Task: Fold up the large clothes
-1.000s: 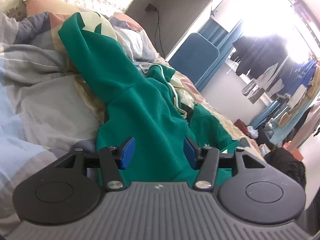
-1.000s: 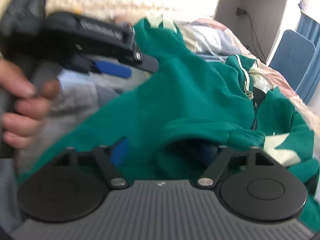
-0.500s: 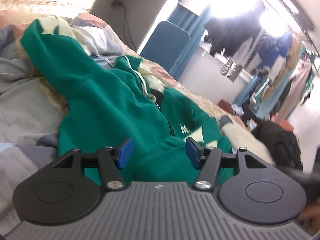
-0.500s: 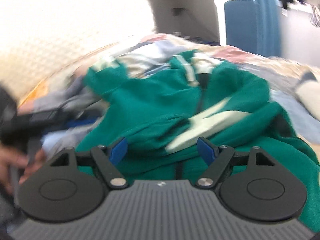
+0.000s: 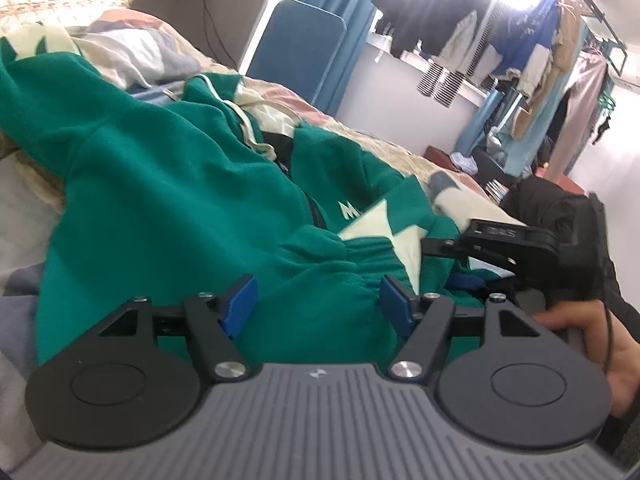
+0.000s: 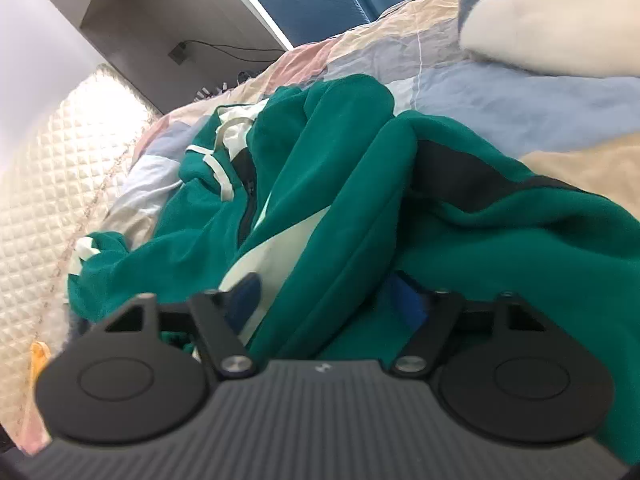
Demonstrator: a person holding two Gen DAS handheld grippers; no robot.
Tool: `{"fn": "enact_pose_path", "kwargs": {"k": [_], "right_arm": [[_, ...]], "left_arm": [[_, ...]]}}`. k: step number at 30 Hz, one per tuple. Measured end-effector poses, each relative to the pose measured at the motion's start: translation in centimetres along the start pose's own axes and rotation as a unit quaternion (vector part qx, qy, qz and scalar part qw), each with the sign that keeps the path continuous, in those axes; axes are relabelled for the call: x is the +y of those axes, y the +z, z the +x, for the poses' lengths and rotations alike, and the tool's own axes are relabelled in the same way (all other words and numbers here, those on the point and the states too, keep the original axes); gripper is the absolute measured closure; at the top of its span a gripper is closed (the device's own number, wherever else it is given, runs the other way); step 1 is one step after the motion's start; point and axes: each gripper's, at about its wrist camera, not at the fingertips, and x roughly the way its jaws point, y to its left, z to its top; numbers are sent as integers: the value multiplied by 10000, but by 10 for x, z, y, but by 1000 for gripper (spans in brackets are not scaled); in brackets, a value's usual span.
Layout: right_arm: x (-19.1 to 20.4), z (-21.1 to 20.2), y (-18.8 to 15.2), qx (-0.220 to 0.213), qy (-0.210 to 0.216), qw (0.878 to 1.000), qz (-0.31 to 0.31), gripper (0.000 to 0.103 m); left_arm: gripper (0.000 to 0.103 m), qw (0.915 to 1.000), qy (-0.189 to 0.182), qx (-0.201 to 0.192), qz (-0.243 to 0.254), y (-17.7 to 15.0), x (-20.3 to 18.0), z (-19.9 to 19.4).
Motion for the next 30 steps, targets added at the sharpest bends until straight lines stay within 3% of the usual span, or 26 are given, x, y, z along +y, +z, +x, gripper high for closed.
{"fn": "enact_pose_path", "kwargs": {"k": [3, 7, 10, 12, 14, 16, 17, 19, 22, 25, 28, 30], "right_arm": [[0, 3, 3, -29, 89, 10000, 29, 82], [-1, -5, 11, -230, 356, 9988, 250, 93], [3, -15, 17, -420, 457, 9978, 212, 94], [9, -18, 19, -464, 400, 9981, 16, 94], [11, -19, 19, -522, 337, 9980, -116, 94], [10, -19, 18, -547, 270, 9981, -91, 95], [8, -19, 18, -574, 227, 9981, -69, 95], [7, -21, 18, -671, 121, 9976, -83, 95], [1, -26, 20, -835, -70, 9965, -43, 95], [-7, -26, 22, -832, -316, 9960, 16, 95], [-13, -23, 21, -702, -662, 9953, 55, 95], [-20, -23, 18, -648, -696, 9952, 247, 95]], "left_arm": [[29, 9998, -64, 84, 190, -3, -5, 5], [29, 9989, -94, 142, 427, -8, -13, 12], [29, 9982, -16, 229, 546, -9, -14, 21], [32, 9993, 40, 276, 256, -7, -5, 25], [47, 9997, 140, 194, -47, -4, 5, 26], [70, 9994, 156, 91, -311, -1, 15, 24], [77, 9988, 156, 29, -465, 2, 21, 22], [96, 9971, 387, -115, -642, 7, 28, 15], [96, 9918, 686, -253, -1049, 11, 46, 5], [97, 9828, 1034, -147, -1520, 12, 69, 2], [96, 9790, 988, -86, -1782, 12, 83, 2], [96, 9812, 923, -122, -1691, 13, 82, 2]]}}
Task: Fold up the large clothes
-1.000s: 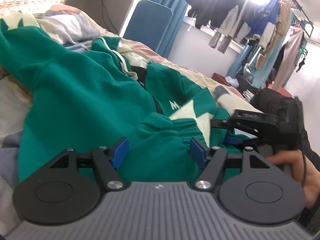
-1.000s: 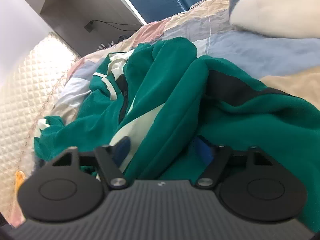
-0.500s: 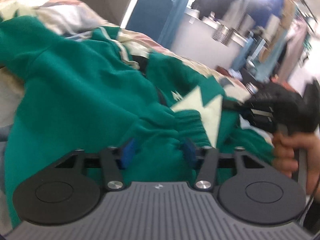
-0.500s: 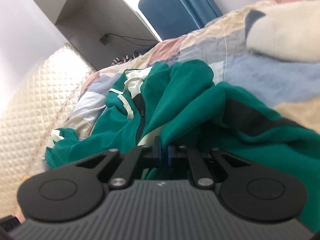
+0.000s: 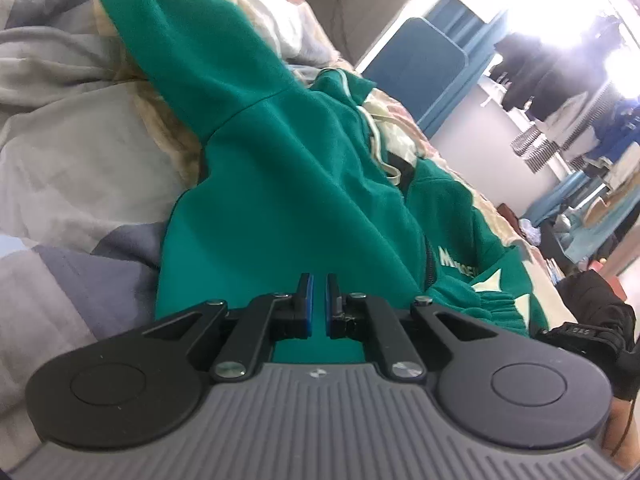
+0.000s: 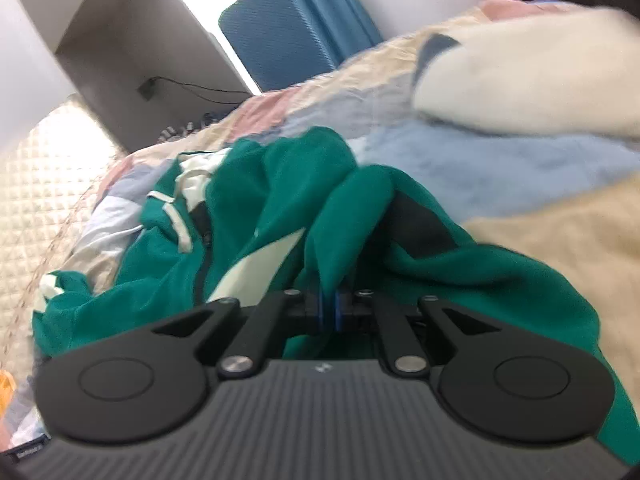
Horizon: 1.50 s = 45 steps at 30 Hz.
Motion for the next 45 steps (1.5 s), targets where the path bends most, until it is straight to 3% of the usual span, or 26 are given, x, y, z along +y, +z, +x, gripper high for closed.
{"fn": "enact_pose_path", "kwargs": {"k": [9, 11, 13, 20, 21, 23, 27, 29, 32, 34, 36, 39, 41, 45], "right_arm": [[5, -23, -5, -1, 227, 9994, -267, 94], [1, -27, -4, 3, 324, 9993, -189, 94], [-2, -28, -2, 32, 413, 9991, -33, 94], [-6, -21, -2, 101, 566, 9979, 287, 95], [-8, -20, -3, 128, 579, 9977, 317, 95], [-11, -17, -3, 165, 597, 9976, 318, 95], [-15, -12, -5, 192, 677, 9968, 378, 95], [-16, -9, -6, 168, 771, 9960, 416, 95], [-16, -5, -4, 176, 846, 9955, 397, 91], [-18, -2, -2, 189, 875, 9949, 460, 80], [-24, -1, -1, 116, 1077, 9917, 695, 37], [-29, 7, 6, 113, 1360, 9860, 962, 29], [-26, 16, 15, 120, 1249, 9877, 928, 27], [-24, 52, 33, 348, 1198, 9851, 1180, 21]], "left_arm": [[93, 9942, -527, -258, 898, -14, -29, -15], [79, 9925, -738, -337, 918, -14, -35, -25], [51, 9880, -968, -456, 1113, -18, -45, -34], [39, 9677, -1478, -424, 1997, -48, -93, -26], [38, 9632, -1440, -489, 2215, -54, -101, -25], [37, 9565, -1026, -695, 2639, -67, -118, -20], [37, 9499, -645, -622, 2994, -80, -130, -1], [41, 9495, -502, -518, 3054, -82, -131, 5], [62, 9549, -417, -502, 2897, -74, -123, 5], [83, 9608, -380, -563, 2690, -64, -114, -3], [85, 9665, -332, -694, 2447, -56, -104, -17], [89, 9784, -194, -835, 1879, -40, -83, -35], [100, 9841, 8, -963, 1493, -30, -66, -45], [101, 9908, 506, -1001, 753, -18, -31, -58]]}}
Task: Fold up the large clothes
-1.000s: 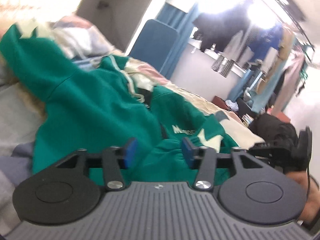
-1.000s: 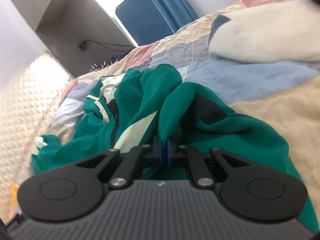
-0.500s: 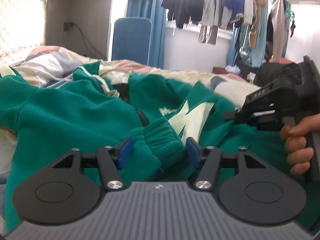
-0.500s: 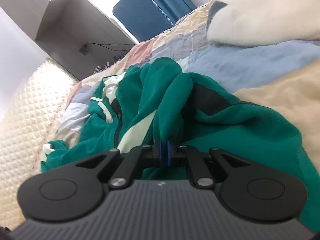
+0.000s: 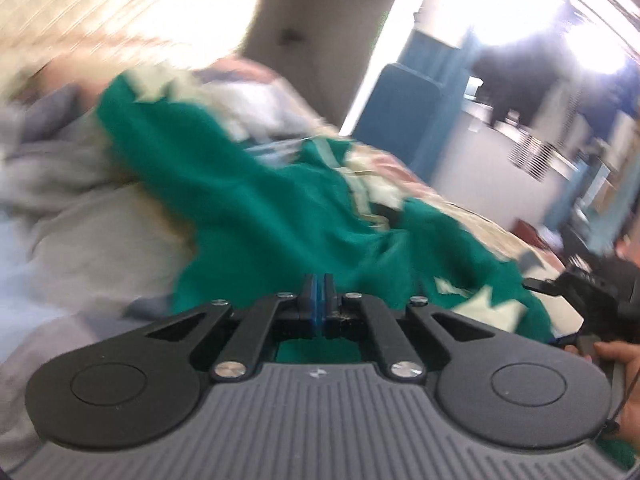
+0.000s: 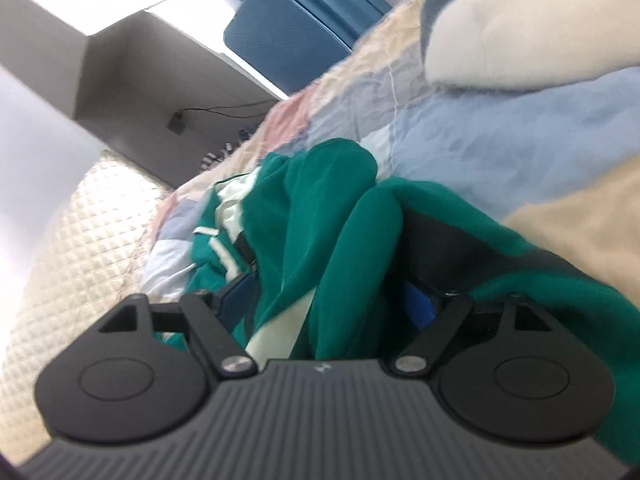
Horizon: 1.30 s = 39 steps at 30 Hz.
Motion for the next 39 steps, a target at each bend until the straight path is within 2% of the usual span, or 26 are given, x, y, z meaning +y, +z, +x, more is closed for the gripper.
{"fn": "enact_pose_path", "kwargs": {"k": [3, 5, 9, 13, 17, 21, 24, 26, 29, 31, 34, 37, 38, 39], "right_arm": [[2, 27, 6, 214, -62, 9997, 60, 21], [7, 32, 11, 1, -1, 10000, 20, 22], [8, 16, 34, -675, 491, 9964, 171, 30], [-11, -14, 61, -1593, 1086, 9798, 539, 31], [-56, -20, 76, -2048, 1308, 9600, 1390, 31], [-92, -6, 76, -1939, 1057, 9618, 1617, 33], [-97, 2, 70, -1840, 890, 9696, 1346, 40], [-88, -1, 71, -1740, 782, 9762, 1031, 40], [-72, -7, 71, -1593, 608, 9833, 642, 40], [-70, -10, 72, -1554, 549, 9844, 611, 40], [-63, -19, 72, -1442, 424, 9879, 391, 39], [-49, -31, 61, -1302, 192, 9913, -22, 39], [-47, -35, 58, -1258, 160, 9919, -121, 42], [-46, -39, 54, -1211, 127, 9923, -232, 50]], "left_arm": [[101, 9991, 203, 175, -328, 0, 19, 0], [101, 9988, 132, 241, -406, 0, 23, 1], [101, 9985, -172, 209, -466, -2, 18, 3], [101, 9993, -369, -23, -115, -6, -2, 4], [101, 9983, -563, -90, 145, -13, -17, 7], [100, 9975, -637, -90, 278, -18, -27, 9], [99, 9974, -645, 25, 309, -20, -32, 17], [93, 9968, -730, 246, 195, -20, -30, 26], [77, 9954, -866, 399, -25, -17, -29, 39], [55, 9936, -1015, 469, -127, -13, -31, 51], [49, 9898, -1242, 634, -308, -10, -39, 70], [48, 9906, -1045, 784, -401, -13, -44, 91], [48, 9904, -1007, 855, -411, -15, -44, 98], [48, 9899, -977, 937, -421, -18, -44, 103]]}}
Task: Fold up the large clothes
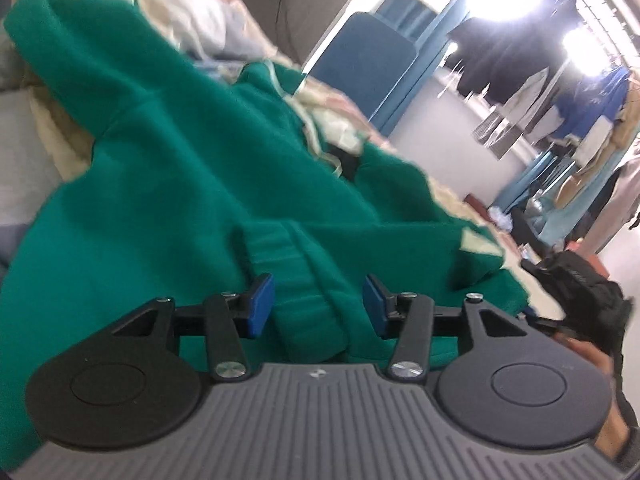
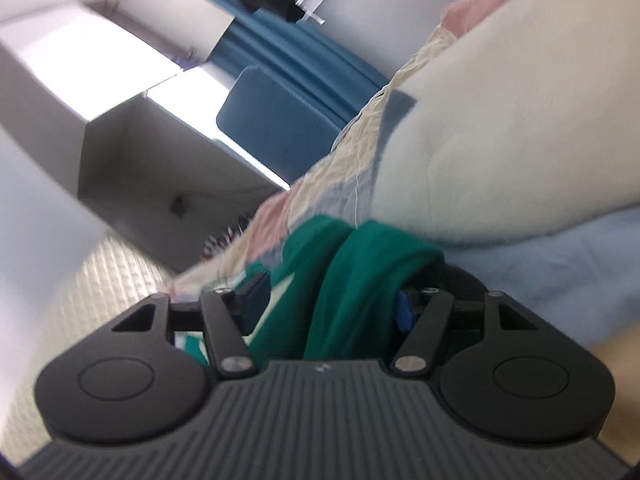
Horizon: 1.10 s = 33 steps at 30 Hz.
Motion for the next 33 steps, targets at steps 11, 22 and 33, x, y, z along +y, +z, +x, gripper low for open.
{"fn": "enact_pose_path", "kwargs": {"k": [11, 22, 33], "right_arm": [[35, -22, -7, 139, -501, 9948, -871, 92], [45, -37, -18, 61, -1344, 9778, -1607, 93], [53, -38, -31, 219, -1814, 9603, -2107, 88]], "left_arm": [[95, 9989, -106, 386, -260, 6, 4, 31], [102, 9998, 48, -33, -176, 24, 2, -23], [102, 9991, 226, 179, -296, 19, 16, -24]]}}
